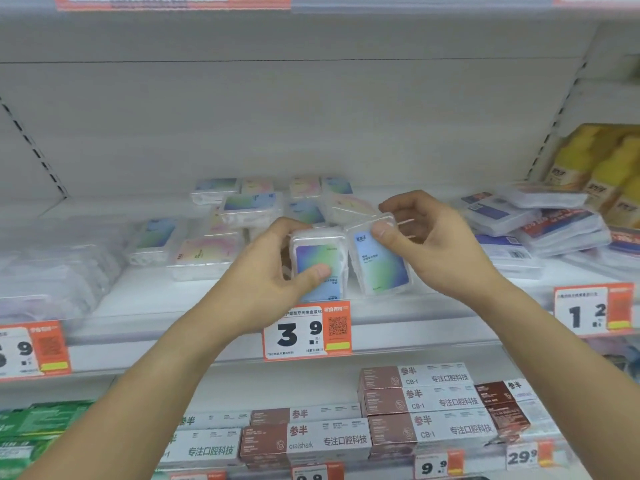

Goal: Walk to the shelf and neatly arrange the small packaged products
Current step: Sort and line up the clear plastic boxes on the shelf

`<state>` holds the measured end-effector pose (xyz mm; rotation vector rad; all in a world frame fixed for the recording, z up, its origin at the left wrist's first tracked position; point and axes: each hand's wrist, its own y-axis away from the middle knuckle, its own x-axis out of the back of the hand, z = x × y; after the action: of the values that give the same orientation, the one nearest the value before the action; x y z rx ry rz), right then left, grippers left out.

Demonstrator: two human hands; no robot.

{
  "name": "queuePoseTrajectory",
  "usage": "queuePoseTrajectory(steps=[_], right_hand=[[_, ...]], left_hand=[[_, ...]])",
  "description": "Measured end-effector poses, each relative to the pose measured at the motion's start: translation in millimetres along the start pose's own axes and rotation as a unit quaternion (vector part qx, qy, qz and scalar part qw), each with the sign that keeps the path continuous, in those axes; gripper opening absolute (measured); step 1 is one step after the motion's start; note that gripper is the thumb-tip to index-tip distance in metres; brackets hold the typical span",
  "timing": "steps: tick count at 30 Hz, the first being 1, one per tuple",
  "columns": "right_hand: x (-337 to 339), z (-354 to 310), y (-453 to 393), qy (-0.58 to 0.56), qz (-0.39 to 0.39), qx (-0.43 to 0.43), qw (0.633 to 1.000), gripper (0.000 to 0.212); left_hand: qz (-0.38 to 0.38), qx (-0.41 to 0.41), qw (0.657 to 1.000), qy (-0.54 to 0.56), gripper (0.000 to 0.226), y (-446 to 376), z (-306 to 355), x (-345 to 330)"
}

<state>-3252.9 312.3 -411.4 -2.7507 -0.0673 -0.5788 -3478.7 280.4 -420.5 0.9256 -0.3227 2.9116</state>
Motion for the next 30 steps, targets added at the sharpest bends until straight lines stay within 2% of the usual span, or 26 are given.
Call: queuePoseTrajectory(steps=[3,5,8,10,15,19,21,23,25,30], right_hand=[[4.6,5.0,3.3,0.074,-0.088,0.016,0.993,0.047],[9.0,5.9,3.9,0.091,-0.088,0.016,0.992,0.056],[16.7,6.4,3.0,0.073,-0.054,0.011,0.996,0.052],[19.8,6.7,2.5,0.067,-0.05,0.005,0.996,0.043],[24.7,6.6,3.5,0.06,-0.051,-0.002,0.997,0.038],[26.3,8.5,2.8,0.014,-0.05,-0.007,0.999,0.031],[27.2,8.8,2.8,0.015,-0.06,-0.004,0.998,0.034],[28.6,6.8,3.7,0.04,-0.079,-0.002,0.996,0.038],[30.2,4.9,5.9,0.075,-0.093,0.011,0.993,0.034],[34.1,1.1,9.3,0.092,-0.1,0.031,0.99,0.043]], left_hand=[[0.086,0.025,0.995,0.048,0.049,-2.3,1.7,-0.6],[0.139,0.069,0.975,0.157,0.056,-5.7,2.7,1.0],[0.139,0.092,0.924,0.345,0.041,-9.7,5.5,4.5],[0.13,0.086,0.917,0.366,0.038,-10.3,5.8,3.5],[0.118,0.066,0.934,0.33,0.044,-8.9,7.8,-11.8],[0.076,0.055,0.961,0.259,0.061,-7.1,8.2,-24.9],[0.046,0.046,0.982,0.177,0.063,-5.7,9.6,-30.2],[0.014,0.013,0.998,0.058,0.055,-4.2,12.4,-33.2],[-0.003,-0.016,0.999,-0.047,0.046,-3.1,17.4,-33.8],[-0.038,-0.019,0.998,-0.05,0.049,-2.2,23.6,-38.4]])
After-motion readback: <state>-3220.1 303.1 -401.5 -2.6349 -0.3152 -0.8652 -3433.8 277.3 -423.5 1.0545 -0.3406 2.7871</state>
